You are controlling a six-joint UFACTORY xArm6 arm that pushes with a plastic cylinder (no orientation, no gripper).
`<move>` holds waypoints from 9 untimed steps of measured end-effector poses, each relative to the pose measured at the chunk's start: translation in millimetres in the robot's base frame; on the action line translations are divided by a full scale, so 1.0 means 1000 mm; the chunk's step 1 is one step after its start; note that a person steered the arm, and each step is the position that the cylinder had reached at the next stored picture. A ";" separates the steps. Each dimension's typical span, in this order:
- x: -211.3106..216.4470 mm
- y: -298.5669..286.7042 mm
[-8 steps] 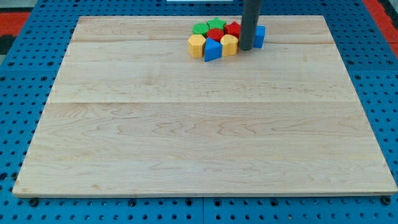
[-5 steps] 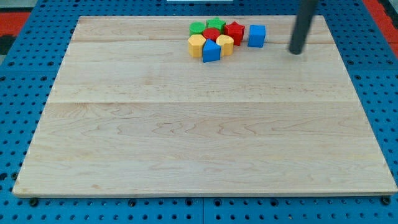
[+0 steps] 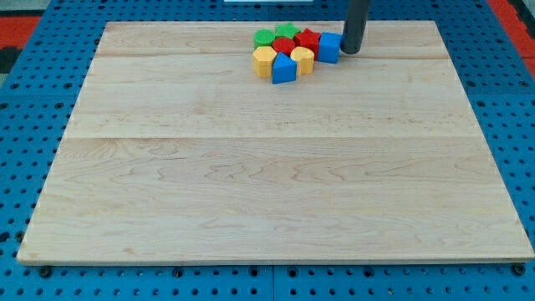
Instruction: Move the blue cube to touch the right side of the red star
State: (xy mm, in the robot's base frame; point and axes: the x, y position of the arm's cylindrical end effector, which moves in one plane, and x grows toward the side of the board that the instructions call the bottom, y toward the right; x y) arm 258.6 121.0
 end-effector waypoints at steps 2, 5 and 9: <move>-0.066 -0.013; -0.051 -0.075; -0.053 -0.002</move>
State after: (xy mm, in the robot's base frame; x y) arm 205.4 118.7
